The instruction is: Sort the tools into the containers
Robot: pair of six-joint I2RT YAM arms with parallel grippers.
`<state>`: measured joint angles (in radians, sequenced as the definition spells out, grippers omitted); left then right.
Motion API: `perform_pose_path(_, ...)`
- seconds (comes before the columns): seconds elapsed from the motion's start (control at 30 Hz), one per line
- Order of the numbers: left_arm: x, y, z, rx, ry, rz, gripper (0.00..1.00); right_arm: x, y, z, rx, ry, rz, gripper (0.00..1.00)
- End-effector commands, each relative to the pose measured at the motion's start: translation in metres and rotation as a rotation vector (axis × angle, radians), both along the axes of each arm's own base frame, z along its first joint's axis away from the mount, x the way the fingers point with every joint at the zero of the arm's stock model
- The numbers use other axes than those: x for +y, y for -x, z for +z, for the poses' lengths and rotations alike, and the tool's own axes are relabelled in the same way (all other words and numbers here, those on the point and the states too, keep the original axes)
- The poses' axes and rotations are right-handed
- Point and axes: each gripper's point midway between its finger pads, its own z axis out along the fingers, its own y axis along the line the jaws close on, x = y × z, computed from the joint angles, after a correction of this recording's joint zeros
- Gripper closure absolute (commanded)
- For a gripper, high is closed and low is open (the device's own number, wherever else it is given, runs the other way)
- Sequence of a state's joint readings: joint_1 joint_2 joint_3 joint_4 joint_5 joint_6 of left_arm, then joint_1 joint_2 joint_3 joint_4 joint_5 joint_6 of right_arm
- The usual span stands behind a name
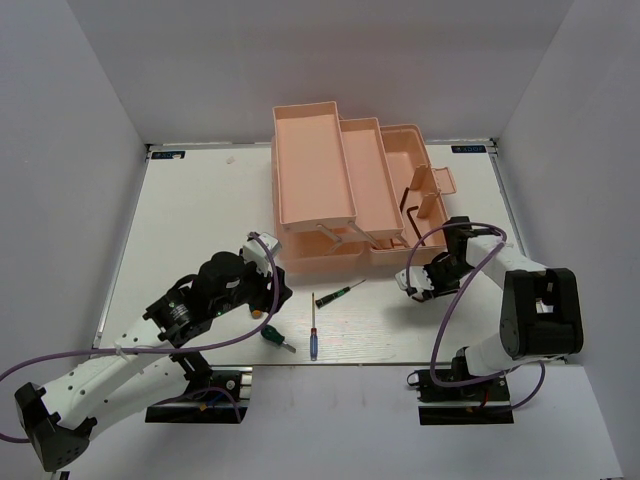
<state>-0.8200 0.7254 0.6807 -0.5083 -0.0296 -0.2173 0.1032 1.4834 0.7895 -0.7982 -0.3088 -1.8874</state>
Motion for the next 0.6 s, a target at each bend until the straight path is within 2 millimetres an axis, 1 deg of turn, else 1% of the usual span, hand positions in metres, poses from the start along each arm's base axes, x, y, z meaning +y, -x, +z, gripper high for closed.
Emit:
perform_pose_path(0.0, 0.0, 0.001, 0.003, -0.015, 0.008, -0.013, 0.29, 0.005, 0.016, -0.006, 0.064, -0.022, -0.009, 0.59)
perform_pose_path(0.03, -0.001, 0.001, 0.001, -0.009, 0.001, -0.013, 0.29, 0.003, 0.014, -0.006, 0.054, -0.014, 0.0, 0.59)
perform_pose_path(0.1, -0.001, 0.001, 0.001, -0.009, 0.001, -0.013, 0.29, 0.0, 0.015, -0.009, 0.061, 0.01, 0.02, 0.59)
perform_pose_path(0.13, -0.001, 0.001, 0.001, -0.009, 0.001, -0.013, 0.29, -0.004, 0.017, -0.015, 0.08, 0.033, 0.033, 0.59)
perform_pose_path(0.23, -0.001, 0.001, 0.001, -0.009, 0.001, -0.013, 0.29, -0.015, 0.019, -0.022, 0.099, 0.1, 0.106, 0.59)
perform_pose_path(0.27, -0.001, 0.001, 0.001, -0.009, 0.001, -0.013, 0.29, -0.015, 0.016, -0.021, 0.098, 0.105, 0.114, 0.59)
perform_pose_path(0.3, -0.001, 0.001, 0.001, -0.009, 0.001, -0.013, 0.29, -0.017, 0.018, -0.025, 0.119, 0.113, 0.138, 0.59)
perform_pose_path(0.33, -0.001, 0.001, 0.001, -0.009, 0.001, -0.013, 0.29, -0.017, 0.014, -0.019, 0.126, 0.117, 0.15, 0.59)
perform_pose_path(0.37, -0.001, 0.001, 0.001, -0.009, 0.001, -0.013, 0.29, -0.018, 0.014, -0.019, 0.136, 0.123, 0.16, 0.59)
perform_pose_path(0.4, -0.001, 0.0, -0.001, -0.002, -0.006, -0.013, 0.29, -0.017, 0.016, -0.022, 0.162, 0.127, 0.171, 0.59)
perform_pose_path(0.47, 0.0, -0.001, -0.001, -0.005, -0.009, -0.005, 0.29, -0.02, 0.018, -0.022, 0.186, 0.151, 0.193, 0.59)
perform_pose_path(0.57, 0.0, -0.001, -0.001, -0.005, -0.009, -0.005, 0.29, -0.022, 0.023, -0.026, 0.204, 0.18, 0.204, 0.63)
